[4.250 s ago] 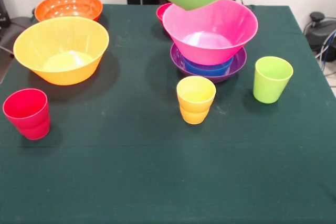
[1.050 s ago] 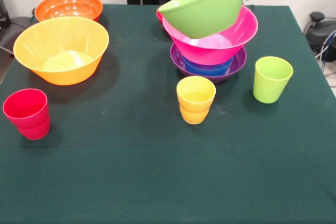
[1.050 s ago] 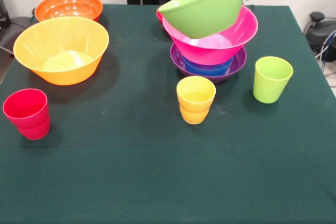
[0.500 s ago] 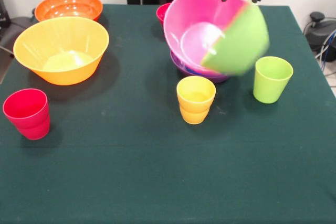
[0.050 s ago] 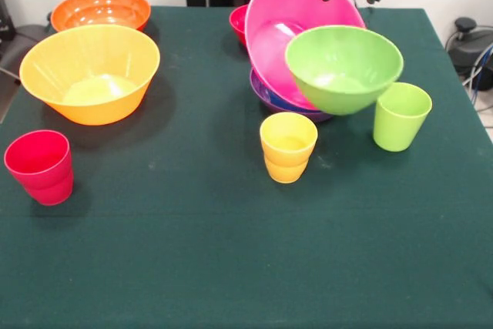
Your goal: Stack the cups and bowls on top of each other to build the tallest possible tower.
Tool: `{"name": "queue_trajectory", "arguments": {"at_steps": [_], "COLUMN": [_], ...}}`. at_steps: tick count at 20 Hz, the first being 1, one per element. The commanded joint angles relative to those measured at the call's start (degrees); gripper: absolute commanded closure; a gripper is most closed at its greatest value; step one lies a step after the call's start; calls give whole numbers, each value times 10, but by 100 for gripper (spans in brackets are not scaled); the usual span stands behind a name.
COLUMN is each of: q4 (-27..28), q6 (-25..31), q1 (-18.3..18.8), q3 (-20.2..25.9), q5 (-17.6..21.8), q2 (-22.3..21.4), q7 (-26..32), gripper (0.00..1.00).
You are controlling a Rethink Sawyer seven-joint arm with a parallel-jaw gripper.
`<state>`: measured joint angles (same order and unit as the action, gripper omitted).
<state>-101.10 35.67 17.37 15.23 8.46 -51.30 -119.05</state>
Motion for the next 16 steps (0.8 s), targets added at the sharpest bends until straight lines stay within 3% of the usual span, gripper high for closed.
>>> {"name": "queue_trajectory", "arguments": {"at_steps": [1,16], "q4": [-39,-52], "q6": [-43,-23], "q1": [-11,2], "q3": [-5,0], "q5": [-13,-32], "q2": [23,0], "q7": [-76,-53], "gripper": [0,0]}}
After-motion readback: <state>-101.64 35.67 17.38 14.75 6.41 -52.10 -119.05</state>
